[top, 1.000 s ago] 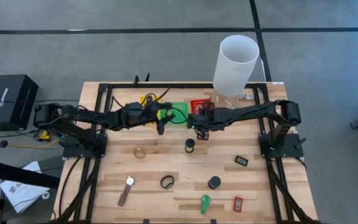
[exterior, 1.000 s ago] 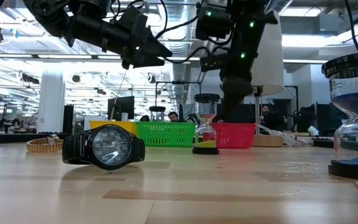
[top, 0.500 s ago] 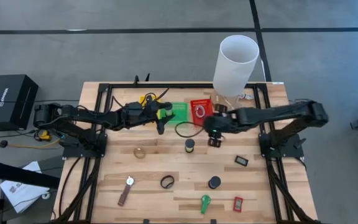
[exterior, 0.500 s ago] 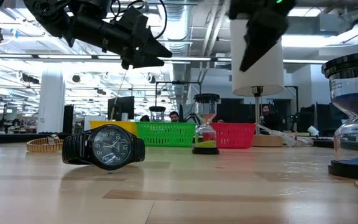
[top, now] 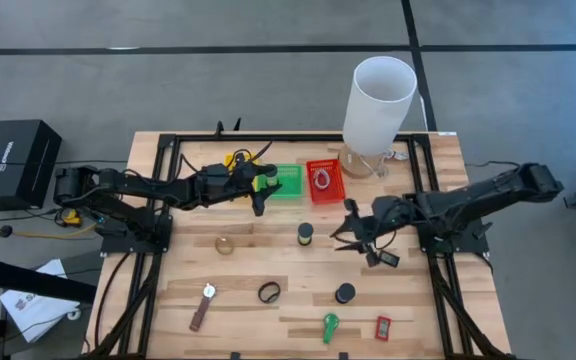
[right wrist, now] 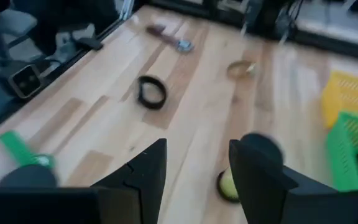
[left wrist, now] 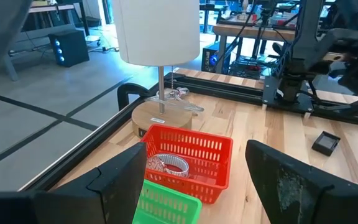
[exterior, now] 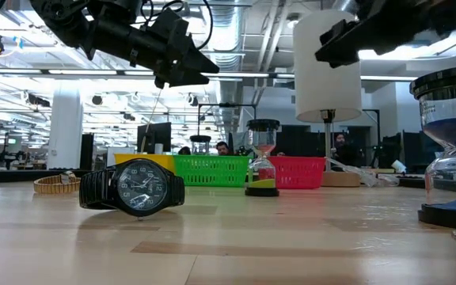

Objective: Pick & Place Office items
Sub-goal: Put the green hourglass into the green basket

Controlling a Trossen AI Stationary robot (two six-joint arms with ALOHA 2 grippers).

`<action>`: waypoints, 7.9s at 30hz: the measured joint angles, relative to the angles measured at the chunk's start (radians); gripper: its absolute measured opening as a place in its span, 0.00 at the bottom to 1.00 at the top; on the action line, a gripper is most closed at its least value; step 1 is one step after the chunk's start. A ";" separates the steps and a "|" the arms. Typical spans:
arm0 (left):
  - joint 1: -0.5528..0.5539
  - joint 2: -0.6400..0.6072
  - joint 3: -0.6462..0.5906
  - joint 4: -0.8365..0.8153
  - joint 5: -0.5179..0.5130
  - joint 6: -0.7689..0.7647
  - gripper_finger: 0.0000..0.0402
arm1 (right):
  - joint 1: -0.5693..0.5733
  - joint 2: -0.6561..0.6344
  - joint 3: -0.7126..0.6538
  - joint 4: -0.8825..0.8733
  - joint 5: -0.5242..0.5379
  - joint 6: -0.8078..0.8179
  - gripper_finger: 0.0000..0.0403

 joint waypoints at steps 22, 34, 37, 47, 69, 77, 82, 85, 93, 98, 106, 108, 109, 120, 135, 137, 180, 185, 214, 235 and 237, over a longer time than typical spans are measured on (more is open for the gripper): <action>0.000 0.000 0.000 0.003 0.001 -0.002 0.67 | -0.143 0.195 0.167 -0.032 0.009 0.031 0.41; 0.000 0.000 0.000 0.002 0.001 -0.002 0.67 | -0.161 -0.087 0.095 -0.154 -0.116 -0.141 0.41; 0.000 0.000 0.000 0.004 0.001 -0.002 0.67 | -0.220 -0.125 -0.016 -0.009 -0.175 -0.082 0.41; 0.000 0.000 0.000 0.011 0.001 -0.002 0.67 | -0.299 -0.063 -0.113 0.213 -0.149 0.085 0.41; 0.000 0.000 0.000 0.021 0.001 0.001 0.67 | -0.258 0.274 0.075 0.187 -0.149 -0.055 0.59; 0.000 0.000 0.000 0.021 0.001 0.001 0.67 | -0.214 0.401 0.161 0.146 -0.149 -0.055 0.64; 0.000 0.000 0.000 0.021 0.001 0.001 0.67 | -0.209 0.457 0.214 0.087 -0.150 -0.055 0.64; 0.000 0.000 0.000 0.021 0.001 0.001 0.67 | -0.209 0.485 0.239 0.066 -0.150 -0.055 0.64; 0.000 0.000 0.000 0.020 0.001 0.001 0.67 | -0.205 0.548 0.274 0.014 -0.149 -0.055 0.64; 0.000 0.000 0.000 0.021 0.001 0.001 0.67 | -0.203 0.555 0.273 0.005 -0.146 -0.055 0.64; 0.000 0.000 0.000 0.021 0.001 0.001 0.67 | -0.204 0.552 0.275 0.015 -0.146 -0.055 0.64; 0.000 0.000 0.000 0.021 0.001 0.001 0.67 | -0.204 0.552 0.275 0.015 -0.146 -0.055 0.64; 0.000 0.000 0.000 0.021 0.001 0.001 0.67 | -0.204 0.552 0.275 0.015 -0.146 -0.055 0.64; 0.000 0.000 0.000 0.021 0.001 0.001 0.67 | -0.203 0.582 0.273 0.013 -0.144 -0.055 0.63; 0.000 0.000 0.000 0.021 0.001 0.001 0.67 | -0.203 0.622 0.274 0.059 -0.144 -0.055 0.63; 0.000 0.000 0.000 0.021 0.001 0.001 0.67 | -0.203 0.622 0.274 0.065 -0.145 -0.055 0.63; 0.000 0.000 0.000 0.021 0.001 0.001 0.67 | -0.204 0.622 0.347 0.089 -0.141 0.076 0.49; 0.000 0.000 0.000 0.021 0.001 0.001 0.67 | -0.225 0.622 0.373 0.051 -0.142 0.076 0.49; 0.000 0.000 0.000 0.021 0.001 0.001 0.67 | -0.489 0.622 0.629 -0.152 -0.059 -0.076 0.50; 0.000 0.000 0.000 0.021 0.001 0.001 0.67 | -0.516 0.625 0.620 -0.110 -0.066 -0.021 0.50; 0.000 0.000 0.000 0.021 0.001 0.001 0.67 | -0.516 0.625 0.620 -0.102 -0.066 0.002 0.50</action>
